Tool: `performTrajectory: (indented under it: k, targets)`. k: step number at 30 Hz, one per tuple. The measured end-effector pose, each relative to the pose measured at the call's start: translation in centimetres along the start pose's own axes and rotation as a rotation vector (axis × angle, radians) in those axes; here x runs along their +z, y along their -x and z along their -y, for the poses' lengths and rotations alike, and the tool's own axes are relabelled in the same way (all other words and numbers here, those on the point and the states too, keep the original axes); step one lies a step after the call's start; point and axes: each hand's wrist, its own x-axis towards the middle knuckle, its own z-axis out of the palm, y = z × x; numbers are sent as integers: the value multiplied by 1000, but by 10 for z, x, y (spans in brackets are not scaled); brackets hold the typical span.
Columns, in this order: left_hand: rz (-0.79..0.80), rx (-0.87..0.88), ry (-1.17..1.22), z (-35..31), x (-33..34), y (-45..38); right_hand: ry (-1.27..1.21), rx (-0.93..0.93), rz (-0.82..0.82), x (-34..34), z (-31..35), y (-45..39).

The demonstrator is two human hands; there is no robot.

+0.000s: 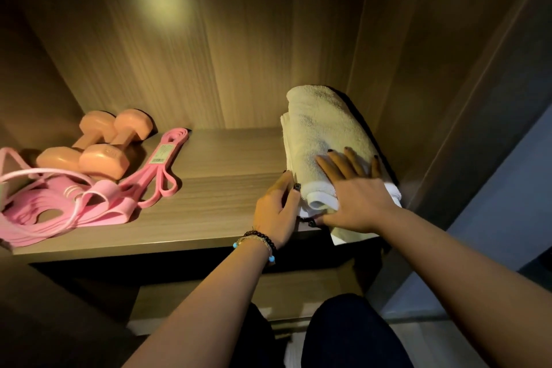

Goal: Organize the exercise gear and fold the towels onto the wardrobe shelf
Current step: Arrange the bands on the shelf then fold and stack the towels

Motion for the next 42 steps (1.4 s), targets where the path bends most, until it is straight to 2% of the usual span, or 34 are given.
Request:
performTrajectory:
  k: [3,6,9,14,18,22,33,39,42]
  targets:
    - [120,69,-265,3,-8,21,-58,39,44,-11,14,11]
    - [156,62,-334,-4,-22,45,-104,32,80,-22,28,30]
    - [127,62,-361,-19,-39,67,-157,2,3,-29,37,58]
    - [102,189,-458,-49,-67,104,-310,33,-162,-43,44,115]
    - [106,243,-603,-74,-81,131,-310,11,-211,-45,41,151]
    - [78,266,-619,-98,-82,147,-257,-24,-262,-49,31,180]
    - [194,558,-615,-150,-21,134,-205,20,-333,-46,-51,226]
    - [327,688,-616,-155,32,101,-307,160,-325,-14,-95,234]
    - [434,752,-623,-162,66,80,-331,265,-260,1,-116,236]
